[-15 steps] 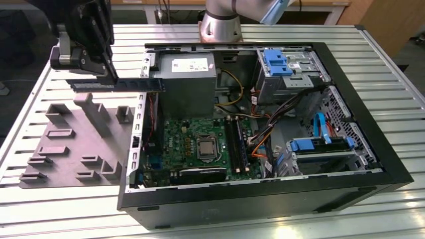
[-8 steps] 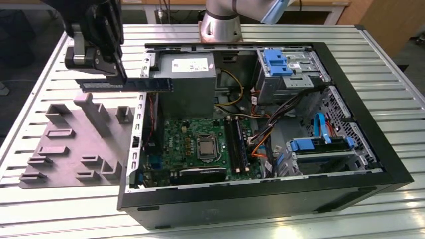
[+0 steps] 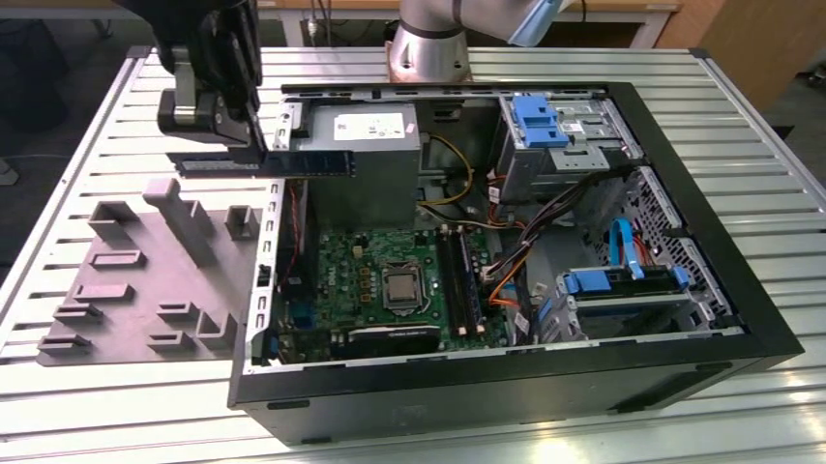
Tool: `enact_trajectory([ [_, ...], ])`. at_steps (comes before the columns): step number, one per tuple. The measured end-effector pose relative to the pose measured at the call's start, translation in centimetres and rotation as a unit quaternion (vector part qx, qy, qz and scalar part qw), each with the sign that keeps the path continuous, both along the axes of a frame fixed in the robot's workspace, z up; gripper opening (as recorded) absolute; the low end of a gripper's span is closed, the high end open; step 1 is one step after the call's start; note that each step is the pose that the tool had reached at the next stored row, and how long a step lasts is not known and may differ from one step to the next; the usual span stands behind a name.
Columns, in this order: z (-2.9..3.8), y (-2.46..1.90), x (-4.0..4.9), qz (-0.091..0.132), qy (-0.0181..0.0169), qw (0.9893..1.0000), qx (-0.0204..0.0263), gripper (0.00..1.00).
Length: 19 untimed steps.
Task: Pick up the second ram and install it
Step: 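Pick up the second ram and move it above second insertion slot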
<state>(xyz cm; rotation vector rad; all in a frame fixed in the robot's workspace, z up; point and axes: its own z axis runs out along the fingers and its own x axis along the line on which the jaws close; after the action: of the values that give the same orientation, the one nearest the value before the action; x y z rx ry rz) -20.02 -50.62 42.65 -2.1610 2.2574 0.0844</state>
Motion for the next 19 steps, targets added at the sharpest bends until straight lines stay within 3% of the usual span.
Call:
enact_trajectory([
  [19,-0.02,0.00,3.41,0.000,0.0000,1.0000,0.0000,0.11],
])
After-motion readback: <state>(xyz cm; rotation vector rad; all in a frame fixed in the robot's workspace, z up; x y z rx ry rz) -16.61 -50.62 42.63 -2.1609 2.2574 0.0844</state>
